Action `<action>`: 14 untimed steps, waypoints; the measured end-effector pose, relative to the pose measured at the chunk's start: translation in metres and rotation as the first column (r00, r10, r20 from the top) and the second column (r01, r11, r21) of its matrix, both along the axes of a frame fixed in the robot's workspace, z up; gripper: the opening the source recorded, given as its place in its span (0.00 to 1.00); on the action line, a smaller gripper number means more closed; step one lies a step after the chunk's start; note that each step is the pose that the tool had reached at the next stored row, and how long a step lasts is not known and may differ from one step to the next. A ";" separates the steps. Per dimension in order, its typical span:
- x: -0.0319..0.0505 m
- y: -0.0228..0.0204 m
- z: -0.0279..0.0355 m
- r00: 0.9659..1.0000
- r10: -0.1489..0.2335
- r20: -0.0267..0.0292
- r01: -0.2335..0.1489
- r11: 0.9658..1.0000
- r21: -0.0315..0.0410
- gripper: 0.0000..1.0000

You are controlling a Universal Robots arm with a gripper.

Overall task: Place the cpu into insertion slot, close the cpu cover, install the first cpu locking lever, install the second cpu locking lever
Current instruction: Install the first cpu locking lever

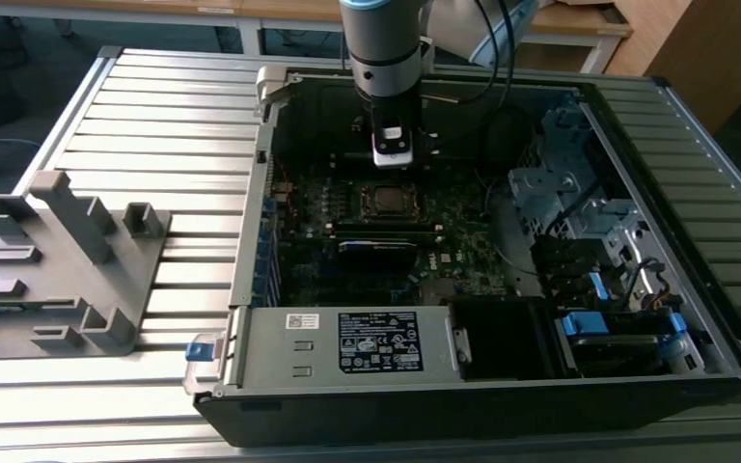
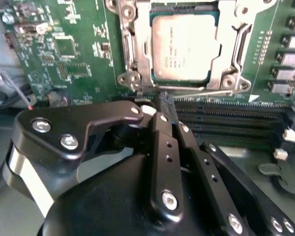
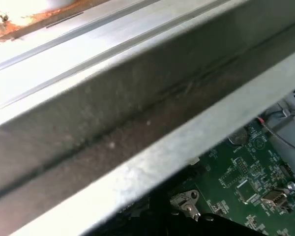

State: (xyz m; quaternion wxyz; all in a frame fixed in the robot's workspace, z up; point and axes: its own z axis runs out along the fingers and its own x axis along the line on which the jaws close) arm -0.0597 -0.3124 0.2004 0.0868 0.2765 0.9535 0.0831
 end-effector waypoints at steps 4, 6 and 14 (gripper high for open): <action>0.0000 0.0000 0.0013 1.000 0.000 0.000 0.000 1.000 0.000 0.10; 0.0000 0.0002 0.0011 1.000 0.000 0.000 0.000 1.000 0.001 0.10; 0.0000 0.0015 0.0001 1.000 -0.001 0.000 0.001 1.000 0.004 0.10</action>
